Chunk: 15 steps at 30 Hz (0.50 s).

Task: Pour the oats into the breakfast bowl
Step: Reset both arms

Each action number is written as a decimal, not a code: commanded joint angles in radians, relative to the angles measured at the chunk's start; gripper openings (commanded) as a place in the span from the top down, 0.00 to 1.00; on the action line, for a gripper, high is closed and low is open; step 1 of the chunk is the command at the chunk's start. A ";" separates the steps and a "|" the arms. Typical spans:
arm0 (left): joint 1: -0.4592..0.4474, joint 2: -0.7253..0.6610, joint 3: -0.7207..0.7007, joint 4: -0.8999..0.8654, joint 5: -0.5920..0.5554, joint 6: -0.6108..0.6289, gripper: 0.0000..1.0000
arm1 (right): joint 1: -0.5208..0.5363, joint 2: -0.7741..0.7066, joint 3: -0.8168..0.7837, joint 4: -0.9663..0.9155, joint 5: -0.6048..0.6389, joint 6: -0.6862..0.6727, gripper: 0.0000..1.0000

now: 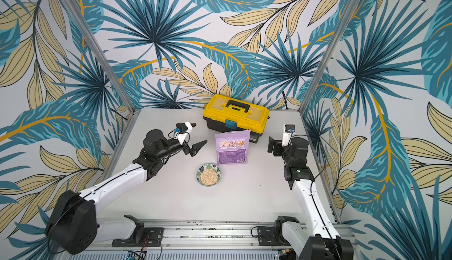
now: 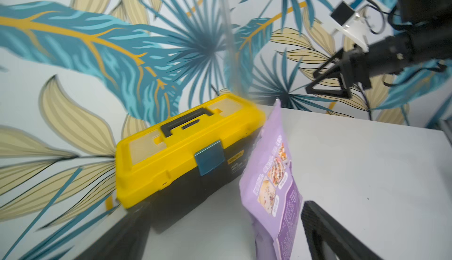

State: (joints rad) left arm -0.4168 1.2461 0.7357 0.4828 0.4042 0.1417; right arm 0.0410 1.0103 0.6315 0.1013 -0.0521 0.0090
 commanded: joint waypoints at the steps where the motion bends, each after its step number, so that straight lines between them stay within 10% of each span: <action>1: 0.015 -0.120 -0.088 -0.018 -0.435 -0.152 0.00 | -0.004 0.016 -0.084 0.227 0.103 0.085 0.01; 7: 0.027 -0.335 -0.207 -0.265 -0.895 -0.263 0.00 | -0.004 0.073 -0.278 0.583 0.156 0.052 0.01; 15: 0.054 -0.477 -0.323 -0.330 -1.090 -0.182 0.00 | -0.004 0.202 -0.457 0.997 0.154 0.016 0.01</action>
State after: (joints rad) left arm -0.3798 0.7841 0.4335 0.1986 -0.5529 -0.0708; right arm 0.0395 1.1728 0.2245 0.8253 0.0906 0.0334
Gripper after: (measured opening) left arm 0.999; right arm 0.992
